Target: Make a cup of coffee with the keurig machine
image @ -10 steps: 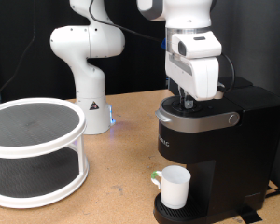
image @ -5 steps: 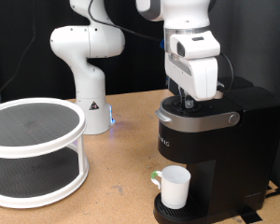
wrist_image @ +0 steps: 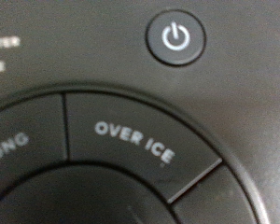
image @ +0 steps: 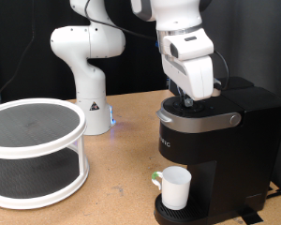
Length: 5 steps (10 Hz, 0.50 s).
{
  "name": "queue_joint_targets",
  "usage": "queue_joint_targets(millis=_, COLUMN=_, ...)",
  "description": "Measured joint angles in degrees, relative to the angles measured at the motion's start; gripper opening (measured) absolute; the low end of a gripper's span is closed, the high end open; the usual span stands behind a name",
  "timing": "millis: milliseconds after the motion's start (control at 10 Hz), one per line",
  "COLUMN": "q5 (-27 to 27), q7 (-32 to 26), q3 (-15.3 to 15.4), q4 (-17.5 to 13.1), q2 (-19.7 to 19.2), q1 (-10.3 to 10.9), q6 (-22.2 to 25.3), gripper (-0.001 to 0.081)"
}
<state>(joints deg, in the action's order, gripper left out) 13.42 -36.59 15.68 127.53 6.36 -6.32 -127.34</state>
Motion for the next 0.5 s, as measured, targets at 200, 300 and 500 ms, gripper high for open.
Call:
queue_joint_targets(millis=200, q5=2.9, q7=-1.1, q3=-0.6, q4=0.1, q2=1.7, q1=0.0, q6=0.5, gripper=0.0004)
queue_joint_targets(millis=300, q5=4.2, q7=-1.7, q3=-1.1, q4=-0.1, q2=3.0, q1=0.0, q6=1.6, gripper=0.0004)
queue_joint_targets(millis=500, q5=5.2, q7=-2.1, q3=-2.1, q4=-0.4, q2=5.6, q1=0.0, q6=4.7, gripper=0.0004)
